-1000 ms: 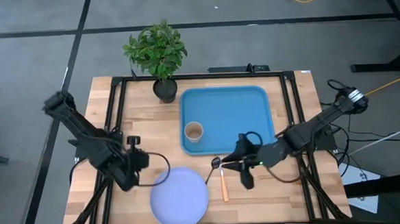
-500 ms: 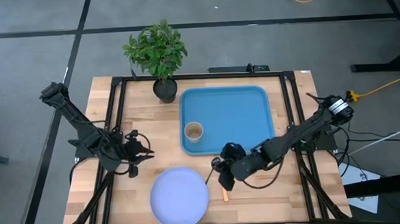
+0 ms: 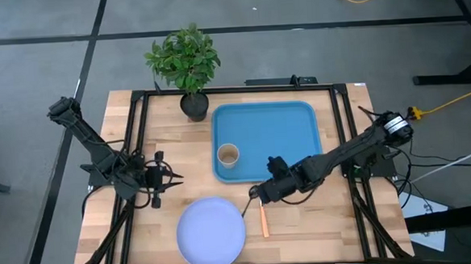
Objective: Pick and place plate/cup/fork/spoon on tray
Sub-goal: Adjust the fork
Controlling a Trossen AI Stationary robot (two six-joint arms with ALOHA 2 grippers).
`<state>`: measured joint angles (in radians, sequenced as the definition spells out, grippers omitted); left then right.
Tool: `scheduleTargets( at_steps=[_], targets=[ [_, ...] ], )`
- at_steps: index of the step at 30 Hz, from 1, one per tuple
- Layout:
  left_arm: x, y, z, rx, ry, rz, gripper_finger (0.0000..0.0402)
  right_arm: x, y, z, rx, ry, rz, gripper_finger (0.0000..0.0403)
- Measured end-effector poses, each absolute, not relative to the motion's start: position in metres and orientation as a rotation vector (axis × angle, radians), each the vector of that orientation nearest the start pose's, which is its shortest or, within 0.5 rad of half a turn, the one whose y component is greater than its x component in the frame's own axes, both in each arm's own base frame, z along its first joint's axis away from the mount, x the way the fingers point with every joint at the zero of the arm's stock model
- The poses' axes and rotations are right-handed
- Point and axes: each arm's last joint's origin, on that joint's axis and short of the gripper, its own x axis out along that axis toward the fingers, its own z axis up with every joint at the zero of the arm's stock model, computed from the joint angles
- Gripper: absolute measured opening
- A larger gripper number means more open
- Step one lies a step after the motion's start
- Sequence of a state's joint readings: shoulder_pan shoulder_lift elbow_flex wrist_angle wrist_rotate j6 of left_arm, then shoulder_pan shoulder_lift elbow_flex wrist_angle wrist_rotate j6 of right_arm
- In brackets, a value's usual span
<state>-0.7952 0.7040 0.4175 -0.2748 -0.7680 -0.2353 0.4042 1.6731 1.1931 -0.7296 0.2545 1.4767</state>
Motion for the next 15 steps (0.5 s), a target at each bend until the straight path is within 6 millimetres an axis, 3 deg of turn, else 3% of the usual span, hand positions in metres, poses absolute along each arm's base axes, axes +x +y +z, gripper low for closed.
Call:
scheduleTargets(
  at_steps=[8, 15],
  targets=[
    [0.116, -0.09, 0.215, 0.17, 0.398, 0.025, 0.0073, 0.321, 0.138, 0.179, 1.087, 1.099, -0.718, 0.009],
    [0.116, -0.087, 0.215, 0.201, 0.391, 0.082, 0.0073, 0.342, 0.158, 0.181, 1.102, 1.085, -0.708, 0.009]
  ],
)
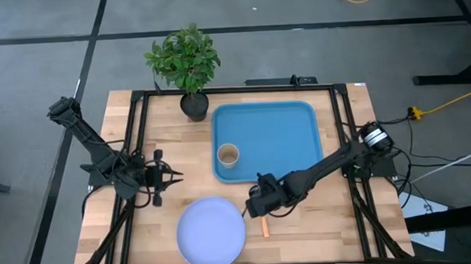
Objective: Pick and place plate/cup/fork/spoon on tray
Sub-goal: Adjust the fork
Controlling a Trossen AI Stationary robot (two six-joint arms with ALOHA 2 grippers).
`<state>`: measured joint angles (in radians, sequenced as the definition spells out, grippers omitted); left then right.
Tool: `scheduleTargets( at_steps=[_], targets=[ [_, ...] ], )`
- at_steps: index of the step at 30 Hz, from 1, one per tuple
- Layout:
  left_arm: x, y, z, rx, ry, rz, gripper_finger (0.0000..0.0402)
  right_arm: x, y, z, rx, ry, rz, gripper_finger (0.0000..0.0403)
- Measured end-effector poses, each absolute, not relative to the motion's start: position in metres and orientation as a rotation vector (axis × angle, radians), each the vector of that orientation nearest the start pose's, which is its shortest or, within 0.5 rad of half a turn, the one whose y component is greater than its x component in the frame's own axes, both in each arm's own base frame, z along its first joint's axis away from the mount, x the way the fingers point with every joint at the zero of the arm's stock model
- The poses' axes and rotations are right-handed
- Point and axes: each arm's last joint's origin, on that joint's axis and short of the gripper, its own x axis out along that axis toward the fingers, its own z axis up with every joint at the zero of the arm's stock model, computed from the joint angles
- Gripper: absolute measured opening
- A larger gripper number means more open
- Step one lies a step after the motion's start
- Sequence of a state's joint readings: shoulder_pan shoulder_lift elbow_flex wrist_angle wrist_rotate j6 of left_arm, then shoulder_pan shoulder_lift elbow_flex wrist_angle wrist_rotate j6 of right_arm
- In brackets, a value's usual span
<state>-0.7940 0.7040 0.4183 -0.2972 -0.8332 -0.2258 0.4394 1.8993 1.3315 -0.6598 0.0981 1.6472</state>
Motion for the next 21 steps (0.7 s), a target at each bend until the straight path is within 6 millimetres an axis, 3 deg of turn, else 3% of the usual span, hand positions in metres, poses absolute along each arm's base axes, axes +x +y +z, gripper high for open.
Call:
scheduleTargets(
  at_steps=[9, 21],
  targets=[
    [0.116, -0.087, 0.215, 0.205, 0.388, 0.108, 0.0073, 0.368, 0.17, 0.168, 0.945, 1.009, -0.723, 0.009],
    [0.116, -0.087, 0.215, 0.145, 0.385, 0.113, 0.0072, 0.355, 0.183, 0.141, 0.818, 1.135, -0.77, 0.009]
  ],
)
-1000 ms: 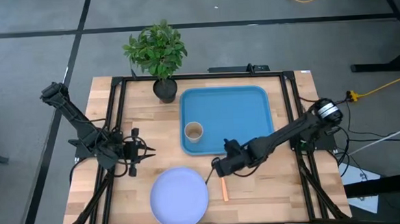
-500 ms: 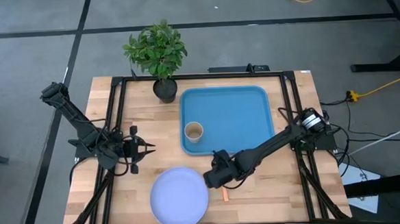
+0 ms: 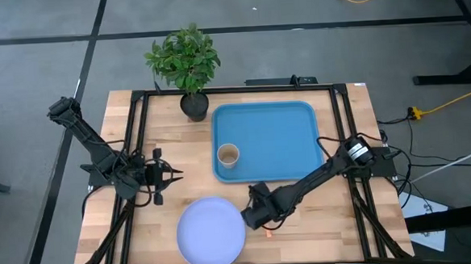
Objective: Pick and place plate/cup/fork/spoon on tray
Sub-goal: Adjust the fork, then adjust the spoon
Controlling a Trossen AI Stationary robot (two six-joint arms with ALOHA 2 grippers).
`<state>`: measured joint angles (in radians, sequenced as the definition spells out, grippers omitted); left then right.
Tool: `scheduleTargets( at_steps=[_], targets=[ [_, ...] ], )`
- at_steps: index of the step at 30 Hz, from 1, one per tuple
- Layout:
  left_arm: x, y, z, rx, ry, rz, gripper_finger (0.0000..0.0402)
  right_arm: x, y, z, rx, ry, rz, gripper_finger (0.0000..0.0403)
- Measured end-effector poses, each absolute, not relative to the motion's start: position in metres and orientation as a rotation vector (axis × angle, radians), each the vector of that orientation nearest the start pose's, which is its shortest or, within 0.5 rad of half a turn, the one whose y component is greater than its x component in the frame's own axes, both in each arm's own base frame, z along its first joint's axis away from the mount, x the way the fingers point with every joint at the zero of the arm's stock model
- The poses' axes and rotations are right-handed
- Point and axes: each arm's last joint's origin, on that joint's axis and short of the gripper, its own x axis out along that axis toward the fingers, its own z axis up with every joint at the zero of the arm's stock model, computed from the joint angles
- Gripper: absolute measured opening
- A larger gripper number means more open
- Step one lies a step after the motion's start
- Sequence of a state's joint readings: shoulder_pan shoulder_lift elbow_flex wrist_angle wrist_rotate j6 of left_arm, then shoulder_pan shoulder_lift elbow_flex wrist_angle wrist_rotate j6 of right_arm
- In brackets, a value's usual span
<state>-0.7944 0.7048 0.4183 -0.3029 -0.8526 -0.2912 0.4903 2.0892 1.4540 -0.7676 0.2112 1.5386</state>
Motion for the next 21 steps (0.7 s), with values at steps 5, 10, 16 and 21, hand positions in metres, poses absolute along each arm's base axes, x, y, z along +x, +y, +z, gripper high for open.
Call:
scheduleTargets(
  at_steps=[5, 10, 16, 21],
  targets=[
    [0.116, -0.087, 0.215, 0.124, 0.385, 0.116, 0.0072, 0.332, 0.19, 0.144, 0.755, 1.222, -0.896, 0.009],
    [0.116, -0.087, 0.215, 0.124, 0.384, 0.116, 0.0072, 0.307, 0.199, 0.149, 0.735, 1.321, -1.033, 0.009],
    [0.116, -0.087, 0.215, 0.124, 0.384, 0.116, 0.0072, 0.316, 0.209, 0.175, 0.754, 1.163, -0.989, 0.009],
    [0.116, -0.087, 0.215, 0.123, 0.382, 0.119, 0.0072, 0.339, 0.205, 0.208, 0.583, 0.939, -0.856, 0.009]
  ],
)
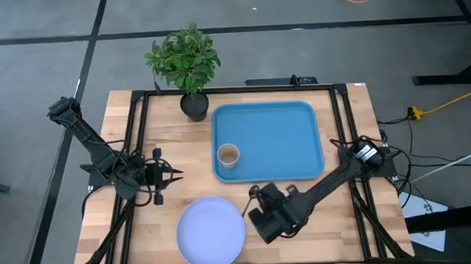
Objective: Pick and place plate/cup/fork/spoon on tray
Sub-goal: Adjust the spoon
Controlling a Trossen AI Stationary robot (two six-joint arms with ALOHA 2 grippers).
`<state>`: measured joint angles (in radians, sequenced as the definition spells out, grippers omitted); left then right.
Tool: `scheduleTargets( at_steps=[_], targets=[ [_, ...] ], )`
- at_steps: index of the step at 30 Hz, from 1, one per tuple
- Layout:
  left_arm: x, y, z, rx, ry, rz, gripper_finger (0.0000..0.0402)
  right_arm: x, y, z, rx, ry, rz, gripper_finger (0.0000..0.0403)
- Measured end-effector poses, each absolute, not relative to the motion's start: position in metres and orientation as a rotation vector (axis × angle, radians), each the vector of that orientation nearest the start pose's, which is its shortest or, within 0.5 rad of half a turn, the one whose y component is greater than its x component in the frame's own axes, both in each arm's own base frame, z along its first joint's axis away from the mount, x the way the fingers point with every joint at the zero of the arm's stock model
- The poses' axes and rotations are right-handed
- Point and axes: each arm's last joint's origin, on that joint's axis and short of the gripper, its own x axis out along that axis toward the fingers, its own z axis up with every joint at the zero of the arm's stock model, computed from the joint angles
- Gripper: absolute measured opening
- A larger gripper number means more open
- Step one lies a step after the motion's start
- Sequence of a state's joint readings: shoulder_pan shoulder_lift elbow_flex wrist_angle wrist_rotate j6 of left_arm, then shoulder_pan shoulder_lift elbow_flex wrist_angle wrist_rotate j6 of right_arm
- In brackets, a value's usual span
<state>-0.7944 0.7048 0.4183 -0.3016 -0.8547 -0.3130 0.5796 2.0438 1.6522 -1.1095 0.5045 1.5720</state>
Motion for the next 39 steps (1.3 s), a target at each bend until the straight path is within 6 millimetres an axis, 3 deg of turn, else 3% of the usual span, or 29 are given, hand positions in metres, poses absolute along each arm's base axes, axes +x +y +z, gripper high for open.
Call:
scheduleTargets(
  at_steps=[6, 11, 18, 29, 39],
  targets=[
    [0.116, -0.087, 0.215, 0.122, 0.382, 0.119, 0.0072, 0.363, 0.188, 0.209, 0.435, 0.924, -0.736, 0.009],
    [0.116, -0.087, 0.215, 0.122, 0.382, 0.12, 0.0072, 0.377, 0.177, 0.192, 0.347, 0.973, -0.71, 0.009],
    [0.116, -0.087, 0.215, 0.123, 0.382, 0.12, 0.0073, 0.388, 0.18, 0.168, 0.296, 1.004, -0.66, 0.009],
    [0.116, -0.087, 0.215, 0.123, 0.382, 0.121, 0.0073, 0.396, 0.188, 0.134, 0.239, 1.13, -0.533, 0.009],
    [0.116, -0.087, 0.215, 0.123, 0.382, 0.12, 0.0073, 0.379, 0.197, 0.135, 0.214, 1.306, -0.478, 0.009]
  ],
)
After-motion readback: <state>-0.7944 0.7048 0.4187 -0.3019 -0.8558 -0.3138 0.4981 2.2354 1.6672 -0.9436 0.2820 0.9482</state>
